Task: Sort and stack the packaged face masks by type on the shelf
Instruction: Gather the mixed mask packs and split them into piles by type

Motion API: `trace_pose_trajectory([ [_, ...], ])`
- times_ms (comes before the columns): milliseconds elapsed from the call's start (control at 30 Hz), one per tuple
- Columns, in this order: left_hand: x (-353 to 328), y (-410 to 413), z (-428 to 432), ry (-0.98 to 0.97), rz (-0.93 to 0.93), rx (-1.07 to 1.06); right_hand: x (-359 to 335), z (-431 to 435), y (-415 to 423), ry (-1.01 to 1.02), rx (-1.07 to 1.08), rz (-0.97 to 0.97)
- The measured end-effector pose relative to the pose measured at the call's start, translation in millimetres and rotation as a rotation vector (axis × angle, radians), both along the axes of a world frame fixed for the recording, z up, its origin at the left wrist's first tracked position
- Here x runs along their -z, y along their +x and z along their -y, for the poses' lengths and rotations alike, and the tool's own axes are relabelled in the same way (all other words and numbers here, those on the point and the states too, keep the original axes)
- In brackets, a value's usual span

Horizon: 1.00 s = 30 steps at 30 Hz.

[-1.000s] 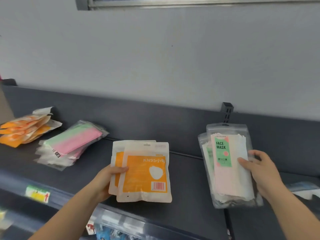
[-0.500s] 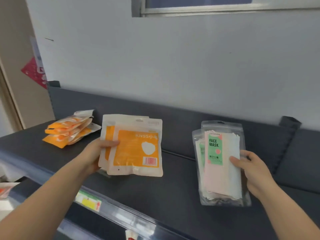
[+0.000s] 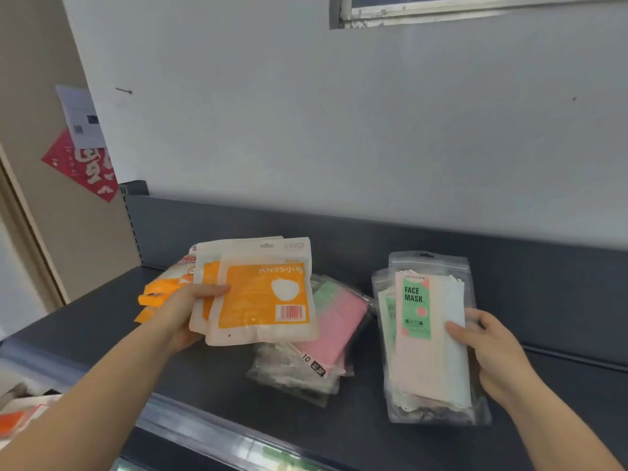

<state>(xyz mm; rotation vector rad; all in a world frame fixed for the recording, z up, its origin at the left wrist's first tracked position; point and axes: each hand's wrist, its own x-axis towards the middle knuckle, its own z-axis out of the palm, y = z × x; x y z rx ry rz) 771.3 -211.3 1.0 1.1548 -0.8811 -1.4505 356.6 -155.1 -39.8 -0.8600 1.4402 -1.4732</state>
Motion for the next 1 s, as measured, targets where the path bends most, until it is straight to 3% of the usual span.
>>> trace_pose_trajectory([
  [367, 12.4, 8.4, 12.1, 0.037, -0.031, -0.032, -6.4, 10.8, -11.3, 0.049, 0.014, 0.044],
  [600, 3.1, 28.8, 15.7, -0.011, -0.043, -0.065, 1.9, 23.3, -15.9, 0.077, -0.057, 0.232],
  [767, -13.2, 49.0, 23.3, -0.057, 0.027, -0.044, 5.2, 27.3, -5.6, 0.076, -0.228, 0.434],
  [900, -26.8, 83.8, 41.2, -0.071, 0.041, -0.053, 5.2, 34.2, 33.1, 0.092, -0.351, 0.358],
  [1000, -31.5, 110.4, 62.7, -0.047, 0.034, -0.036, -0.3, 46.3, 67.3, 0.084, -0.306, 0.232],
])
